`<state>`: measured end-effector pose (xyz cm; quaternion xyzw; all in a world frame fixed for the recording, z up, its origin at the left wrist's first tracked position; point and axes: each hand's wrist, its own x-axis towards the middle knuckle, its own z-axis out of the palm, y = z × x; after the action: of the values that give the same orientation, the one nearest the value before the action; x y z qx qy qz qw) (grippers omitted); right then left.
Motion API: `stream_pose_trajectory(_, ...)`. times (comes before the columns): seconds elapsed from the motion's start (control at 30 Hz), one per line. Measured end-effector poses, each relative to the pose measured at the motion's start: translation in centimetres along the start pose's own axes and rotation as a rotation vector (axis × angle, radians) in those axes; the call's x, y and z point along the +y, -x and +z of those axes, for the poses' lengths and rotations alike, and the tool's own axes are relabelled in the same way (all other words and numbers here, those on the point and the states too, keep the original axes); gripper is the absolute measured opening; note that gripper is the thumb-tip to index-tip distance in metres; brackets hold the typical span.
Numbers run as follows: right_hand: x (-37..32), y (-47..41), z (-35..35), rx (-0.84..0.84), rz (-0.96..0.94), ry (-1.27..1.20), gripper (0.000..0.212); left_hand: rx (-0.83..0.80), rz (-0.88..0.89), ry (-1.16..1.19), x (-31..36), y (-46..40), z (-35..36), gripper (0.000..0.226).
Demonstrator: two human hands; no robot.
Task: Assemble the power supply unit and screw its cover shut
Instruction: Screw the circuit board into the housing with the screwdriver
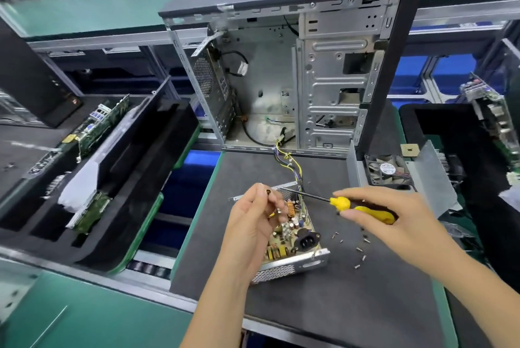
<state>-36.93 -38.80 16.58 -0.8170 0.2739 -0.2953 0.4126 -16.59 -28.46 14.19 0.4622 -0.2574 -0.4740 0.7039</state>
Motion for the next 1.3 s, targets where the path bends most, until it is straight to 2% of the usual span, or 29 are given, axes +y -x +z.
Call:
stream_pose_trajectory(0.17, -0.9, -0.3, -0.1, -0.009, -0.074, 0.055, 0.026, -0.072, -0.022, 0.04, 0.5, 0.4, -0.2, 0.03)
stream_pose_trajectory(0.6, -1.3, -0.6, -0.1, -0.066, -0.116, 0.12, 0.027, -0.109, -0.024, -0.035, 0.9, 0.5, -0.8, 0.037)
stream_pose_trajectory(0.83, -1.8, -1.3, -0.5, -0.098, -0.191, 0.258, 0.028, -0.108, 0.004, -0.144, 0.8, 0.4, -1.4, 0.035)
stream_pose_trajectory(1.0, -2.9, -1.4, -0.2, -0.085, -0.257, 0.398, 0.031, -0.025, 0.116, -0.415, 0.9, 0.3, -2.0, 0.037)
stream_pose_trajectory(1.13, -3.7, -1.5, 0.9, -0.113, -0.189, 0.336, 0.031, 0.016, 0.235, -0.597, 0.7, 0.3, -2.7, 0.039)
stream_pose_trajectory(1.23, -4.2, -2.4, 1.1, -0.19, -0.099, 0.26, 0.022, 0.036, 0.217, -0.626, 0.5, 0.3, -3.8, 0.039)
stream_pose_trajectory(1.3, -4.6, -3.2, 1.2, -0.212, -0.066, 0.185, 0.028, 0.057, 0.18, -0.582, 0.4, 0.4, -4.6, 0.039)
